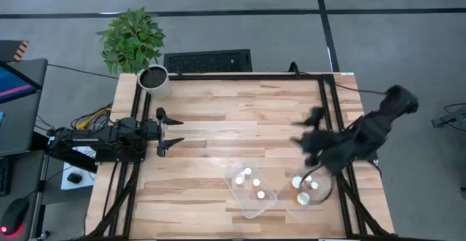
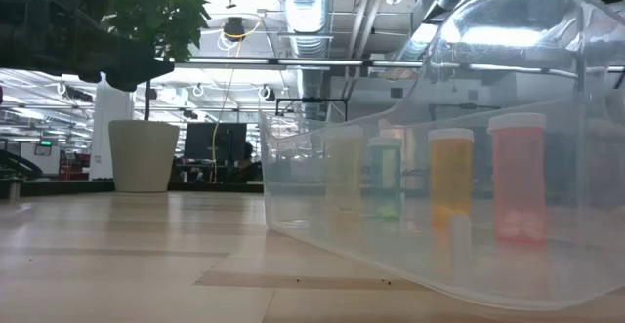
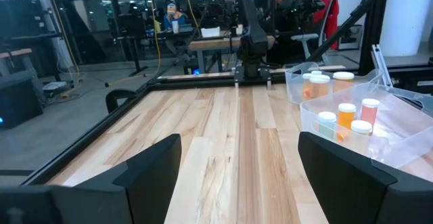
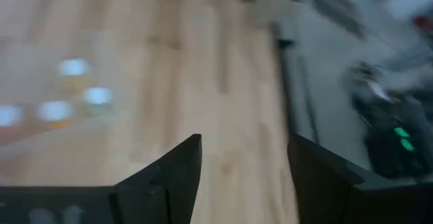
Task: Pick and place medicine bottles into bin by pill shape (circle, oval)
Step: Return to Home Position
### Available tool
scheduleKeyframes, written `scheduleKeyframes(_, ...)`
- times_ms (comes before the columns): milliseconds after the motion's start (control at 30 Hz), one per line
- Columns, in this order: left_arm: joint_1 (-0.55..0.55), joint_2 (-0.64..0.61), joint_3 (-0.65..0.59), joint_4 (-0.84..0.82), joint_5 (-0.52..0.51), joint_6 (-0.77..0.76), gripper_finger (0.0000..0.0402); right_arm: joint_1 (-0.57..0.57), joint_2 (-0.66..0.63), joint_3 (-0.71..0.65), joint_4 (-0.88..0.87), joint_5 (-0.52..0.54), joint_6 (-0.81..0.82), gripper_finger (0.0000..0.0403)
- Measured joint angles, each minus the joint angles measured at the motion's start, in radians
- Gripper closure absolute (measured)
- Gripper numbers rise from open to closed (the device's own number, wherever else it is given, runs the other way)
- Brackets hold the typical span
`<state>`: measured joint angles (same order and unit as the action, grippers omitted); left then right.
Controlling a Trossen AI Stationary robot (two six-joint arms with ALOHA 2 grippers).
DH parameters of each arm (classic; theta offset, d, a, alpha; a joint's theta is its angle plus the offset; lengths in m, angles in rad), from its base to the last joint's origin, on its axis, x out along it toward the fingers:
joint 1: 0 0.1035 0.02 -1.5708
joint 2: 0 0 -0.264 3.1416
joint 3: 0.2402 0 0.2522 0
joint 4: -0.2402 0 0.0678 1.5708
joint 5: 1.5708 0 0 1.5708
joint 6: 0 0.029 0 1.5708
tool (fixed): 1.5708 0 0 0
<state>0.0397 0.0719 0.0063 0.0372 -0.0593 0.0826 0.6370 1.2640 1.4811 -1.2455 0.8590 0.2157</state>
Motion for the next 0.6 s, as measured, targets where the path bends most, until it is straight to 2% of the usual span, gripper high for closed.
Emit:
scheduleKeyframes(133,0.0,0.0,0.0,0.0,0.0,0.0,0.0109,-0.016,-0.268,-0.248,-0.014,0.119,0.193,0.0178)
scheduleKeyframes(233,0.0,0.0,0.0,0.0,0.0,0.0,0.0109,-0.033,-0.472,-0.458,0.046,0.088,0.311,0.0179)
scheduleKeyframes(333,0.0,0.0,0.0,0.0,0.0,0.0,0.0109,-0.038,-0.634,-0.653,0.25,0.047,0.354,0.0179)
scheduleKeyframes(500,0.0,0.0,0.0,0.0,0.0,0.0,0.0109,-0.022,-0.886,-0.932,0.584,-0.05,0.303,0.0177)
scheduleKeyframes(600,0.0,0.0,0.0,0.0,0.0,0.0,0.0109,-0.012,-0.98,-1.065,0.715,-0.085,0.287,0.0177)
